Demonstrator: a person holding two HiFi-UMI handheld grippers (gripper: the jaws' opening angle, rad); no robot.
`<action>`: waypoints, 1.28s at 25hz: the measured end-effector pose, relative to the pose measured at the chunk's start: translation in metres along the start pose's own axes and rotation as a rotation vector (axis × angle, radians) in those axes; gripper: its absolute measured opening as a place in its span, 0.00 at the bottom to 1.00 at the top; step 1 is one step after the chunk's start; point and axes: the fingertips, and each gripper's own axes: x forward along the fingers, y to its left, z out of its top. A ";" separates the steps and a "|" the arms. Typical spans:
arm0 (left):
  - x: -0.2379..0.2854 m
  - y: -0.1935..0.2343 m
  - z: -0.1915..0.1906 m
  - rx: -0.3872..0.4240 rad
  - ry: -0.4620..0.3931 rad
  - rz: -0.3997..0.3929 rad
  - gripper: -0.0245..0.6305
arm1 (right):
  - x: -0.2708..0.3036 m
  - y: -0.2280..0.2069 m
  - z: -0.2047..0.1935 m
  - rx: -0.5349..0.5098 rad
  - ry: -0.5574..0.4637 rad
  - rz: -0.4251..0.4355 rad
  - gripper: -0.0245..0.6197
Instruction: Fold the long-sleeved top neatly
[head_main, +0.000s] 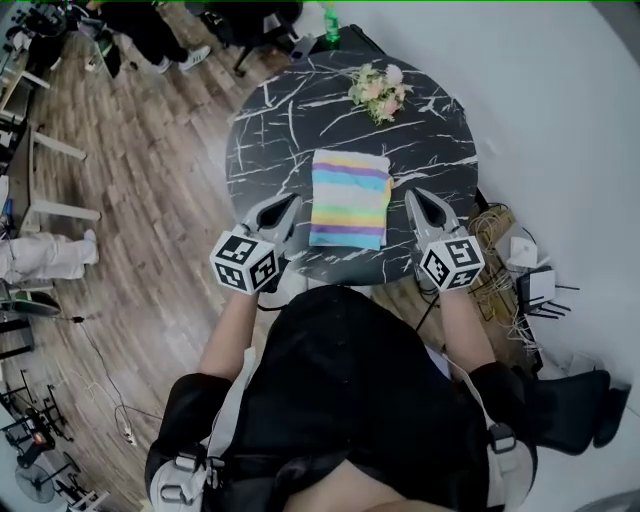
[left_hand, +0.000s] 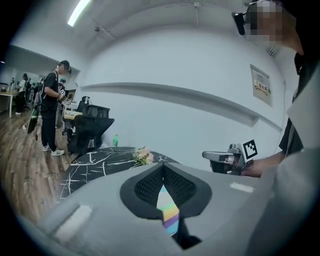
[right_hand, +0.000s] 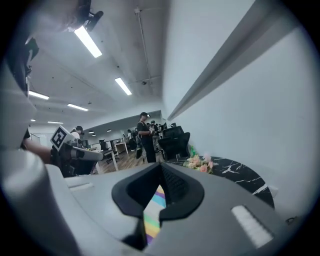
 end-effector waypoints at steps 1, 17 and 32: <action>-0.007 0.000 0.004 0.011 -0.011 -0.007 0.05 | -0.004 0.006 0.007 -0.005 -0.021 -0.013 0.05; -0.074 0.037 0.024 0.061 -0.112 -0.039 0.05 | -0.028 0.085 0.019 -0.012 -0.124 -0.138 0.05; -0.059 0.031 0.027 0.067 -0.116 -0.081 0.05 | -0.016 0.075 0.016 0.035 -0.120 -0.155 0.05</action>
